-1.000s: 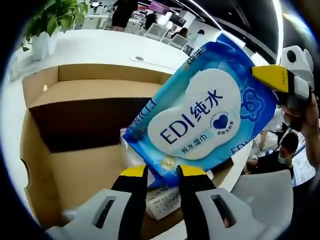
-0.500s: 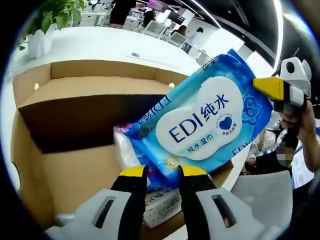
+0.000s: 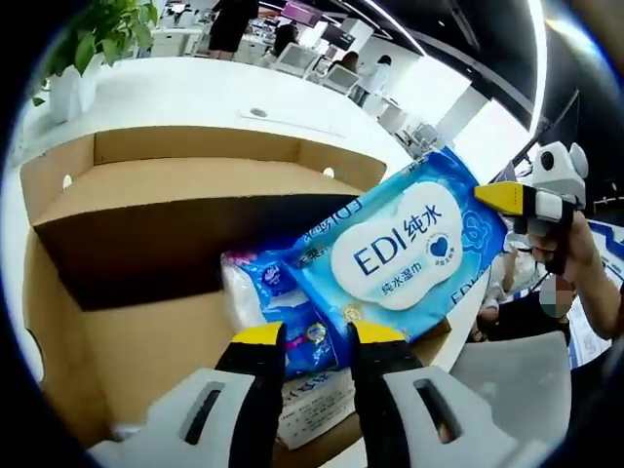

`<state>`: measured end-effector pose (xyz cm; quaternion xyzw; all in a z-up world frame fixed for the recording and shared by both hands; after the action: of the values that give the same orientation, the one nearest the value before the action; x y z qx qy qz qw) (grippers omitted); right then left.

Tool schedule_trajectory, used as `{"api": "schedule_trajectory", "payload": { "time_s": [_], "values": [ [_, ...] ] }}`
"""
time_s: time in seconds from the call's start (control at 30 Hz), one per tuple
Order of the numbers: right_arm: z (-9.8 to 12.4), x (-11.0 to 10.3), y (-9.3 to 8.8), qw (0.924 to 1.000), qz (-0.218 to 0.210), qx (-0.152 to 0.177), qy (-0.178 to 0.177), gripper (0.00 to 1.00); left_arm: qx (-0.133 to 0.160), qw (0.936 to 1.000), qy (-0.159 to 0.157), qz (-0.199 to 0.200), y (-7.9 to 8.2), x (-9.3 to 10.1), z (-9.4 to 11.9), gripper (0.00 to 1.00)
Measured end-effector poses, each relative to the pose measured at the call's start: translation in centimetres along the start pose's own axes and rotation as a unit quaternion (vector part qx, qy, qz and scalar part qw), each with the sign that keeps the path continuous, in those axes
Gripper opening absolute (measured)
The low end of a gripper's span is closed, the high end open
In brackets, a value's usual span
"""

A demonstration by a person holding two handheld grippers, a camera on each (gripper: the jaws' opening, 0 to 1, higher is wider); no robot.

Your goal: Operate the shoe box by opening the lid, removing the specified soft item, and placing it in the target area until the item is outside and the box remains undamaged.

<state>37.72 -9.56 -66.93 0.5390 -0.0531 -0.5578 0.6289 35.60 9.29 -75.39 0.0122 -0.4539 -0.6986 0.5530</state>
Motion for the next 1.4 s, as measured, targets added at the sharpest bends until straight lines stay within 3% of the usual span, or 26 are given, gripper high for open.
{"api": "schedule_trajectory", "payload": {
  "time_s": [0.77,0.97,1.13,1.23,1.4],
  "values": [
    [0.6,3.5,-1.3,0.9993,-0.024,0.001,-0.030,0.00,0.017,0.9993,-0.027,0.017,1.2,1.7,0.3,0.27],
    [0.7,4.3,-1.9,0.9988,-0.032,-0.002,-0.037,0.00,0.013,0.9990,-0.039,0.019,1.4,2.8,0.0,0.19],
    [0.7,4.9,-2.4,0.9983,-0.041,-0.002,-0.041,0.00,0.010,0.9996,-0.026,-0.007,1.6,2.8,0.0,0.16],
    [0.6,5.2,-2.7,0.9980,-0.050,-0.003,-0.039,0.00,0.006,0.9995,-0.017,-0.027,1.7,2.6,0.1,0.09],
    [0.7,5.3,-3.0,0.9969,-0.068,-0.001,-0.039,0.00,0.007,0.9996,-0.012,-0.023,1.9,2.7,0.2,0.05]
  ]
}}
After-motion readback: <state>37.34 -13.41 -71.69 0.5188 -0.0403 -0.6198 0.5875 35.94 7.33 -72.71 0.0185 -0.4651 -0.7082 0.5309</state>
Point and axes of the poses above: the point that each gripper's makers call its tool centre point, and the gripper's own axes: z roughly backward along the fingers, x roughly to its right, y roughly out of its top, the point moved 5 cm from there along z, roughly backward along the fingers, and after that the axes turned 8 degrees about x, right-handed, at the moved point
